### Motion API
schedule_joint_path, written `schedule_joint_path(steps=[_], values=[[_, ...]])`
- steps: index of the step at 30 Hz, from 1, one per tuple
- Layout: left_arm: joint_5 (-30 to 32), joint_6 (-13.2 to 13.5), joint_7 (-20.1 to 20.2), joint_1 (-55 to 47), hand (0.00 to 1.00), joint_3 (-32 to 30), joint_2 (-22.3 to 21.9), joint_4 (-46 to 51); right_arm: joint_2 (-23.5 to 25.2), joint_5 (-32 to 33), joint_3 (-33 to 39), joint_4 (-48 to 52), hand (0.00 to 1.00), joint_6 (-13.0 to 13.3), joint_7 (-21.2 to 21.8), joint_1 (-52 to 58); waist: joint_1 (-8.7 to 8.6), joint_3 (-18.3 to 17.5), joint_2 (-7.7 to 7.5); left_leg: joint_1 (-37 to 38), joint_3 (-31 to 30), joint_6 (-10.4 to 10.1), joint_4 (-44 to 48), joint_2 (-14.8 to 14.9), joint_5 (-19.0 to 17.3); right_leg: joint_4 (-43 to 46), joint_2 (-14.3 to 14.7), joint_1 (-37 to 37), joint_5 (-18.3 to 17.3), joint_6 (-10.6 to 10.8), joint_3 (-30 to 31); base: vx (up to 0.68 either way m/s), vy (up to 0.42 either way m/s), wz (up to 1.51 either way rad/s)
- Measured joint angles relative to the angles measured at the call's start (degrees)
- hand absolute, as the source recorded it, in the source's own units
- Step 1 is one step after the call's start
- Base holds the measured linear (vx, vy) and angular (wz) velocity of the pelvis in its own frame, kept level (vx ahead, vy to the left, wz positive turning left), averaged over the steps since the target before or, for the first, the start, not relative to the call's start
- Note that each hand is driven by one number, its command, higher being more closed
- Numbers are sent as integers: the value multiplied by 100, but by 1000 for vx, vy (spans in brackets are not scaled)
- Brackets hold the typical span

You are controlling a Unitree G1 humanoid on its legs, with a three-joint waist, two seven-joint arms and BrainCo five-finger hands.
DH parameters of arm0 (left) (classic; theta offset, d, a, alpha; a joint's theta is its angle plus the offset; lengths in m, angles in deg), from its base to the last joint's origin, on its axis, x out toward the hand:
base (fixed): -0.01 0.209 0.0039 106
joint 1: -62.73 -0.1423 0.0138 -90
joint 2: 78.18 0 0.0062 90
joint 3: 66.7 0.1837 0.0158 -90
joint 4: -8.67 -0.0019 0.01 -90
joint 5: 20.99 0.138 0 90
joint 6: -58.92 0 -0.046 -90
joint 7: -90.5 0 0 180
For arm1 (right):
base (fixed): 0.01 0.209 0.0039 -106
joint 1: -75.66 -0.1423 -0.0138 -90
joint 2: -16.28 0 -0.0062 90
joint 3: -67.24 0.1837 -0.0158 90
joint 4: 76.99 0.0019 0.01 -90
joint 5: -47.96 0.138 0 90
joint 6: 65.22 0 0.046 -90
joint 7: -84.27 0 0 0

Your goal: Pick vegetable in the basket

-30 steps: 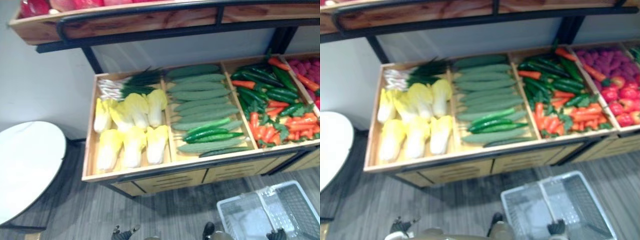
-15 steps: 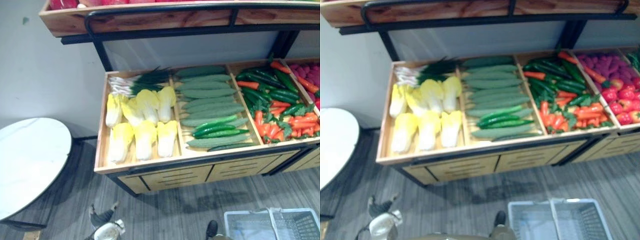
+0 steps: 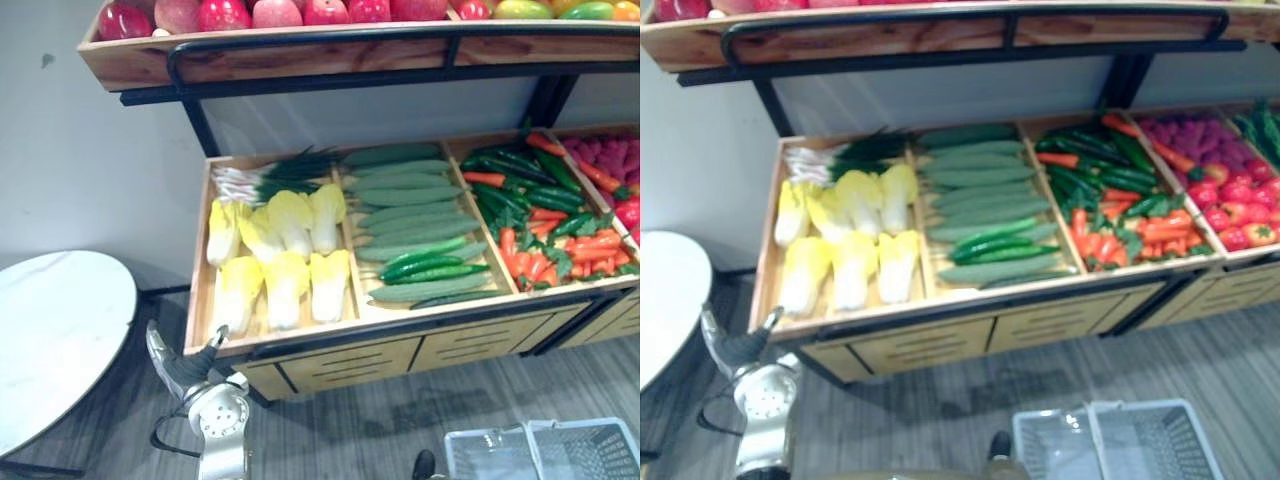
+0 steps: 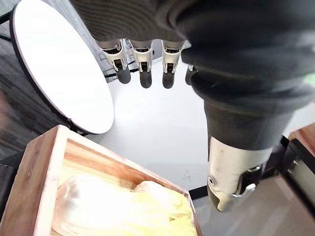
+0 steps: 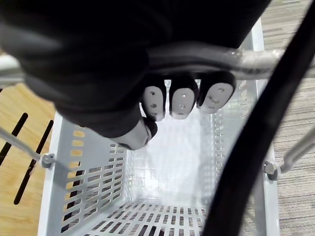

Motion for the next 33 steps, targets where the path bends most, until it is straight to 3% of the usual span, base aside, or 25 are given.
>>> schedule_joint_path(steps=[6, 15, 25, 33], values=[[4, -239, -54, 220, 0, -145, 236, -77, -1, -4, -40, 10, 100, 7, -1, -4, -16, -37, -46, 9, 88, -20, 10, 2, -52, -1, 25, -51, 0, 0, 97, 2, 11, -9], [183, -724, -72, 863, 0, -571, 854, -1298, -28, -117, -40, 243, 100, 9, 5, -71, -46, 29, 35, -114, 345, -67, 17, 71, -127, 0, 135, -352, -1, -3, 369, 3, -4, -16], [187, -916, -23, 1553, 0, -723, 1401, -2307, -194, -224, -144, 345, 100, 102, 9, -441, -136, 403, 58, -223, 508, -71, 15, 69, -128, 33, 200, -587, 12, -23, 525, 23, 0, -7], [188, -988, -23, 1894, 0, -661, 1512, -2513, -258, -218, -173, 445, 100, 204, -3, -599, -148, 637, 51, -311, 635, -71, 53, 21, -127, 198, 161, -829, 9, -26, 704, -15, -17, -10]])
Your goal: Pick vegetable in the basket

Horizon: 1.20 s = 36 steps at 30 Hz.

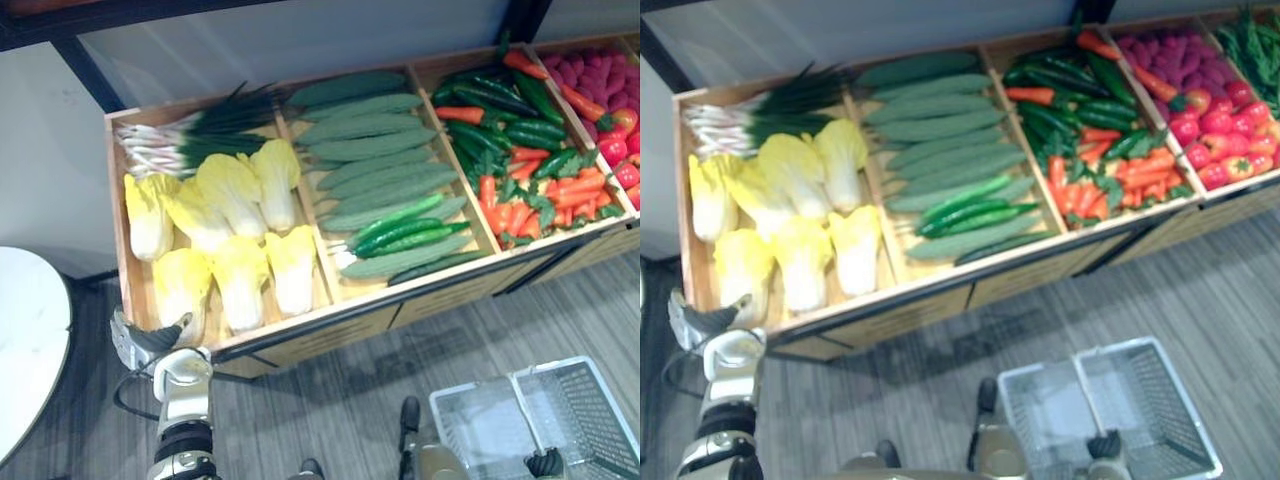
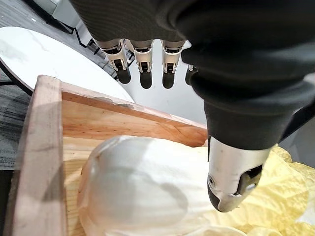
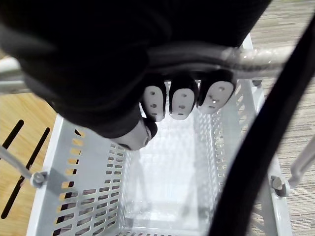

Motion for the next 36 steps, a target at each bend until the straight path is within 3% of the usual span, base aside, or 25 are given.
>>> schedule_joint_path(steps=[14, 34, 35, 36], values=[[256, 0, 17, 109, 0, 444, 13, -97, -11, 12, -158, 0, 100, 31, -47, -101, -19, 185, -17, -85, 60, -23, 78, 75, -42, 128, 37, -170, -30, -45, 96, -26, -32, -3], [54, -12, -137, 730, 0, 178, 252, -798, -50, 22, -214, -5, 100, 65, -127, -257, -11, 464, -69, -299, 179, -25, 83, 57, -37, 249, 15, -513, -34, -49, 218, -4, -21, -3], [23, -17, -149, 762, 100, 154, 257, -843, -52, 21, -216, -4, 100, 67, -133, -266, -11, 475, -75, -299, 176, -24, 82, 53, -37, 249, 9, -513, -34, -49, 212, 18, -8, 4], [-10, -28, -163, 788, 100, 147, 277, -892, -55, 20, -224, -4, 100, 67, -145, -276, -11, 485, -80, -299, 172, -23, 82, 45, -35, 249, -1, -516, -34, -49, 205, 10, -7, 5]])
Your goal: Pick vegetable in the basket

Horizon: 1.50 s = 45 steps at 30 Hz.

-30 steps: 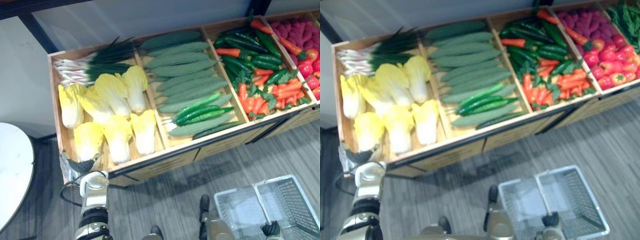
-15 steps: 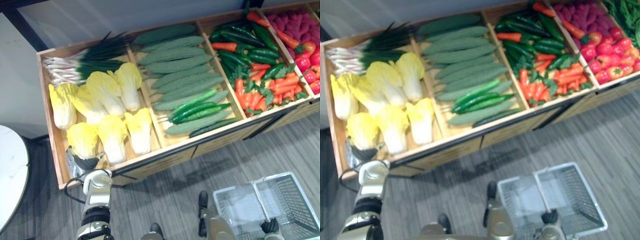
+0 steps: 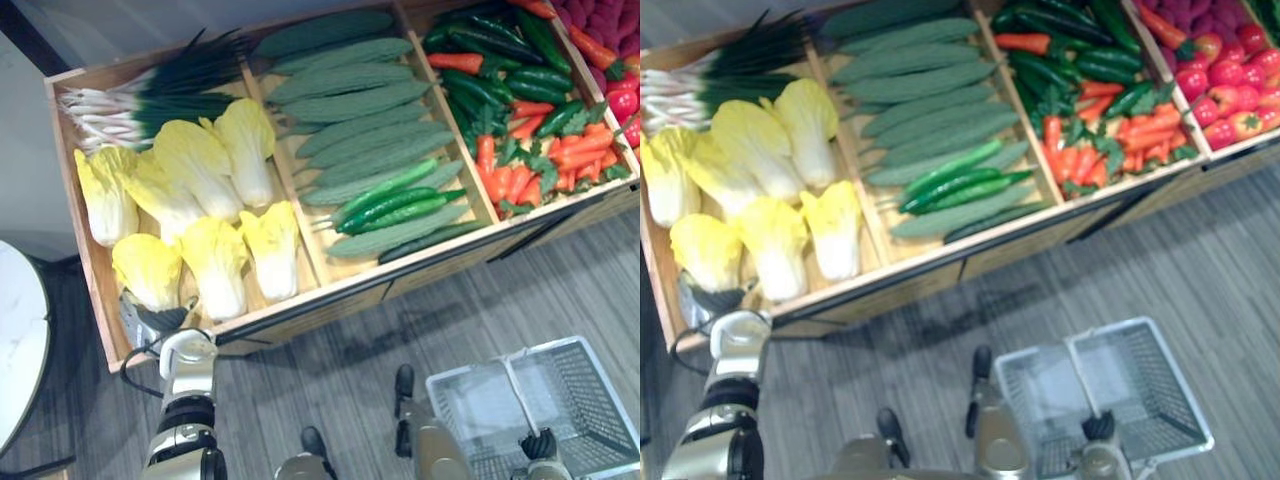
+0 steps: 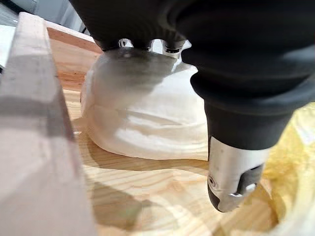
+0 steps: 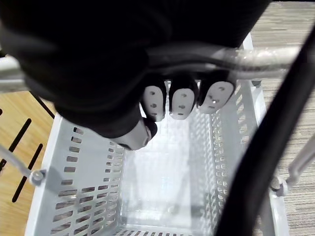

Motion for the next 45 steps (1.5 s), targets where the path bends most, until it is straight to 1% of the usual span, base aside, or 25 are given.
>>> schedule_joint_path(steps=[3, 5, 14, 17, 20, 21, 22, 24, 26, 27, 29, 34, 37, 40, 42, 44, 45], values=[[-28, -27, -10, 14, 100, -11, 101, -12, -10, 1, -70, -1, 100, 0, -62, -10, 2, 10, -19, -11, -5, 3, 1, -26, 3, 1, -21, -24, 0, 1, -7, 3, -4, 1], [-56, -36, -1, 140, 100, -59, 262, -166, -45, 1, -167, -1, 100, 12, -68, -44, 3, 55, -63, -35, -2, 8, 1, -33, 6, 29, -33, -69, 1, 1, 4, -12, -18, 0], [-70, -58, 21, 238, 100, -182, 267, -512, -51, 0, -241, -9, 100, 9, -67, -86, 1, 93, -124, -14, -2, 15, -20, -35, 11, 29, -41, -56, 1, 1, -6, -1, -4, 0], [-75, -54, 18, 238, 100, -203, 261, -513, -50, -1, -271, -11, 100, 13, -67, -86, -1, 111, -158, 14, -3, 15, -20, -46, 11, 29, -51, -26, 2, 2, -5, -2, -6, 1], [-92, -57, -1, 158, 100, -199, 133, -298, -51, 0, -267, -66, 100, 6, -67, -86, 5, 119, -175, 104, -21, 15, -20, -65, 11, 27, -68, 76, 2, 3, -27, -3, -9, 4], [-278, -56, -19, 28, 100, -196, -81, 96, -51, 1, -248, -119, 100, 6, -67, -86, 1, 119, -176, 151, -36, 15, -19, -74, 11, 22, -92, 141, 2, 3, -43, -7, -1, 3], [-301, -55, -25, -31, 100, -188, -180, 277, -49, 2, -238, -129, 100, 4, -67, -86, 5, 119, -176, 170, -39, 15, -19, -82, 11, 22, -101, 158, 2, 4, -44, -21, 3, 6], [-299, -47, -57, -333, 100, -148, -549, 1046, -37, 5, -115, -139, 100, -23, -65, -85, 3, 116, -171, 212, -90, 16, -19, -119, 11, 19, -151, 256, 3, 5, -70, -29, 8, 7], [-297, -42, -153, -457, 100, -134, -752, 1538, -29, 57, -4, -161, 100, -46, -64, -84, 1, 112, -164, 239, -168, 18, -14, -134, 11, 18, -178, 308, 3, 6, -116, -36, -2, 13], [-297, -42, -189, -496, 100, -105, -784, 1676, -19, 72, 53, -173, 100, -51, -64, -84, 3, 110, -159, 268, -181, 21, -14, -134, 13, 18, -183, 327, 3, 6, -137, -19, -20, 11], [-278, -26, -274, -631, 100, -54, -795, 2111, 8, 87, 158, -183, 100, -120, -64, -82, 19, 100, -143, 323, -193, 28, -13, -126, 17, 17, -177, 432, 3, 6, -166, -41, -27, 6], [-161, 47, -363, -732, 100, -26, -852, 2853, 17, 84, 313, -184, 100, -158, -52, -75, 11, 3, -55, 373, -300, 57, -10, -118, 33, -18, -176, 548, 14, 20, -229, -47, -36, 7], [104, 51, -370, -735, 100, -38, -996, 3278, 11, 81, 318, -181, 100, -195, 2, 12, 17, -193, 11, 398, -317, 57, -11, -101, 32, -50, -136, 605, 15, 22, -242, -16, -24, 3], [485, 58, -376, -734, 100, 30, -1007, 3774, 9, 79, 316, -147, 100, -195, 62, 71, 13, -338, 43, 409, -322, 56, -2, -101, 32, -67, -122, 635, 19, 23, -244, 0, 0, 0], [672, 59, -354, -735, 100, 229, -980, 4108, 4, 70, 311, -15, 100, -197, 99, 163, 14, -428, 55, 413, -316, 55, 0, -105, 31, -74, -106, 641, 24, 27, -235, 0, 0, 0], [833, 84, -283, -784, 100, 574, -792, 4429, -53, 49, 298, 159, 100, -187, 194, 264, 22, -500, 61, 434, -290, 55, 2, -110, 26, -92, -99, 652, 43, 38, -200, -2, -7, -9], [942, 206, -87, -864, 100, 866, -584, 4624, -152, 26, 287, 302, 100, -165, 257, 298, 33, -509, 72, 511, -211, 51, 0, -113, 6, -111, -80, 687, 68, 32, -126, -5, 1, -30]])
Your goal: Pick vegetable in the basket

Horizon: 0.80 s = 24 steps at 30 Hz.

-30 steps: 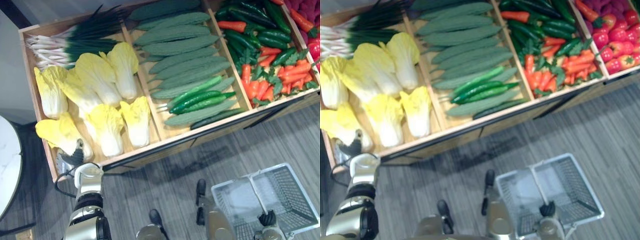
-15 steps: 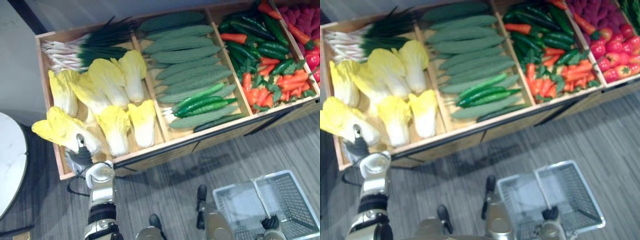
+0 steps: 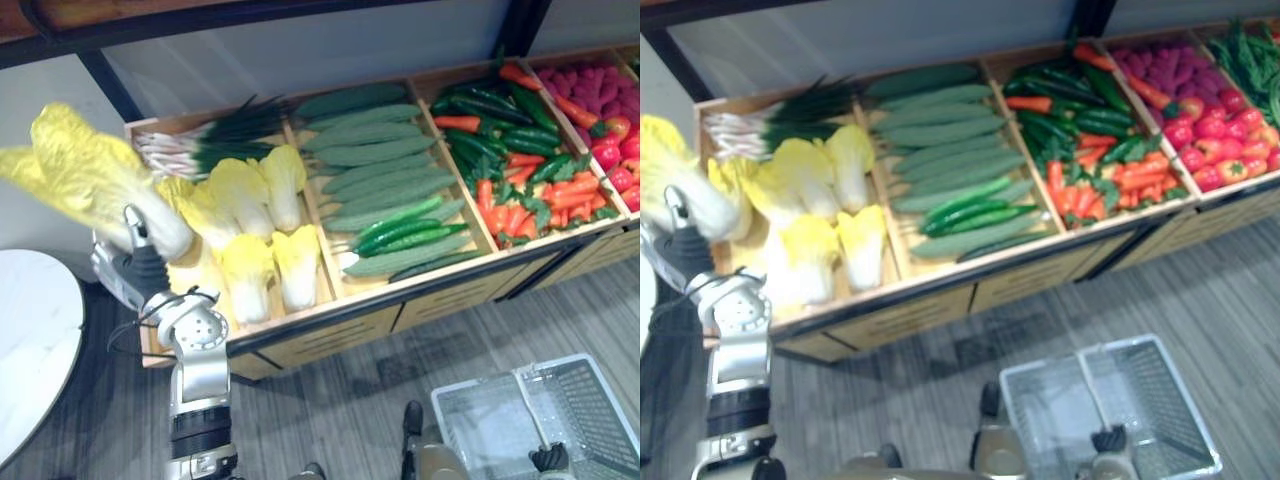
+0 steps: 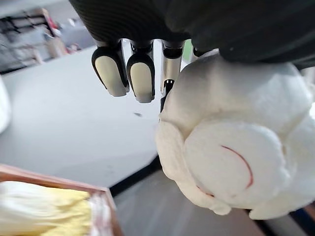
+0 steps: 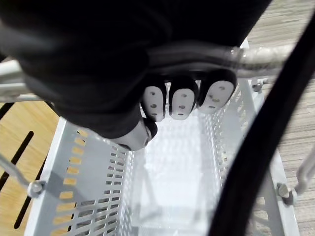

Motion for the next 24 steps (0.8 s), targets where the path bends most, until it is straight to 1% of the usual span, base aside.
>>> schedule_joint_path(steps=[1, 2, 3, 5, 6, 8, 9, 11, 12, 14, 15, 17, 18, 19, 20, 21, 24], values=[[3, 130, 140, -91, 100, 245, 200, 155, -124, -33, -30, 93, 100, 27, 69, 1, 30, -9, 13, 77, 87, -5, 14, 0, -38, -39, 30, 34, 36, 0, 109, -16, 4, -56], [14, 292, 303, -168, 100, 671, 472, 304, -353, -55, -79, 225, 100, 73, 161, 19, 74, -46, 42, 132, 243, -5, 76, 9, -112, -83, 61, 48, 81, 8, 261, -28, 4, -69], [12, 668, 659, -172, 100, 1146, 728, 397, -722, -64, -200, 336, 100, 144, 235, 9, 88, -92, 91, 170, 386, 14, 136, -4, -186, -134, 66, 48, 136, 37, 419, -33, 11, -65], [11, 997, 990, -183, 100, 1656, 953, 469, -1083, -112, -362, 520, 100, 183, 356, -49, 64, -125, 148, 261, 577, 22, 200, -19, -268, -149, 95, 44, 180, 52, 612, -23, 16, -53], [5, 1119, 1125, -183, 100, 1843, 1020, 471, -1227, -171, -465, 618, 100, 190, 415, -70, 47, -137, 168, 304, 667, 25, 203, -20, -306, -147, 115, 45, 187, 61, 701, -32, 15, -67], [-36, 1526, 1653, -209, 100, 2467, 1291, 472, -1748, -283, -898, 850, 100, 385, 588, -285, -66, -166, 218, 471, 1041, 12, 289, -28, -454, -154, 210, 26, 226, 98, 1077, -42, 15, -82], [-64, 1596, 1773, -209, 100, 2608, 1366, 472, -1848, -286, -998, 899, 100, 431, 621, -333, -78, -170, 223, 520, 1161, 8, 288, -37, -477, -162, 240, 15, 243, 98, 1189, -55, 23, -94], [-230, 1895, 2273, -209, 100, 3088, 1680, 475, -2158, -280, -1340, 1128, 100, 552, 811, -541, -193, -172, 224, 649, 1579, -17, 297, -89, -556, -171, 314, -80, 326, 124, 1594, -58, 34, -92], [-303, 1946, 2392, -202, 100, 3210, 1759, 474, -2230, -280, -1422, 1172, 100, 573, 862, -586, -219, -173, 226, 689, 1670, -18, 278, -111, -560, -173, 337, -100, 345, 133, 1694, -38, 31, -86], [-371, 2065, 2757, -84, 100, 3646, 1978, 474, -2469, -282, -1721, 1337, 100, 626, 1047, -686, -242, -180, 238, 806, 2024, -23, 261, -184, -619, -187, 434, -175, 456, 154, 2061, -24, 30, -82], [-449, 2095, 2822, -59, 100, 3748, 2018, 474, -2513, -284, -1822, 1338, 100, 623, 1076, -747, -255, -179, 237, 845, 2117, -30, 269, -191, -642, -203, 459, -169, 487, 163, 2136, -18, 33, -73], [-783, 2128, 3043, 48, 100, 4177, 2138, 474, -2618, -286, -2084, 1420, 100, 591, 1181, -943, -290, -181, 240, 998, 2447, -59, 290, -226, -711, -220, 545, -156, 541, 185, 2420, -17, 35, -66], [-820, 2129, 3100, 90, 100, 4278, 2146, 474, -2630, -281, -2127, 1511, 100, 566, 1213, -968, -290, -181, 240, 1026, 2525, -68, 306, -229, -733, -221, 565, -157, 553, 193, 2481, -9, 34, -61], [-984, 2133, 3221, 192, 100, 4501, 2150, 474, -2692, -279, -2267, 1750, 100, 551, 1284, -1011, -287, -181, 240, 1075, 2694, -93, 375, -222, -796, -221, 611, -157, 567, 199, 2617, -10, 27, -57], [-1016, 2137, 3257, 269, 100, 4661, 2151, 474, -2713, -277, -2332, 1954, 100, 550, 1310, -1037, -275, -185, 245, 1096, 2829, -109, 475, -189, -866, -222, 660, -160, 567, 199, 2715, 0, 25, -75], [-1190, 2144, 3366, 456, 100, 5009, 2150, 478, -2761, -274, -2440, 2365, 100, 558, 1313, -1061, -260, -204, 277, 1102, 3022, -145, 654, -121, -971, -212, 740, -191, 591, 220, 2831, 9, 12, -63], [-1422, 2182, 3613, 675, 100, 5445, 2156, 537, -2828, -250, -2572, 2895, 100, 610, 1467, -1174, -259, -248, 347, 1101, 3290, -204, 868, -21, -1101, -138, 882, -286, 596, 229, 3028, 38, 5, -51]])
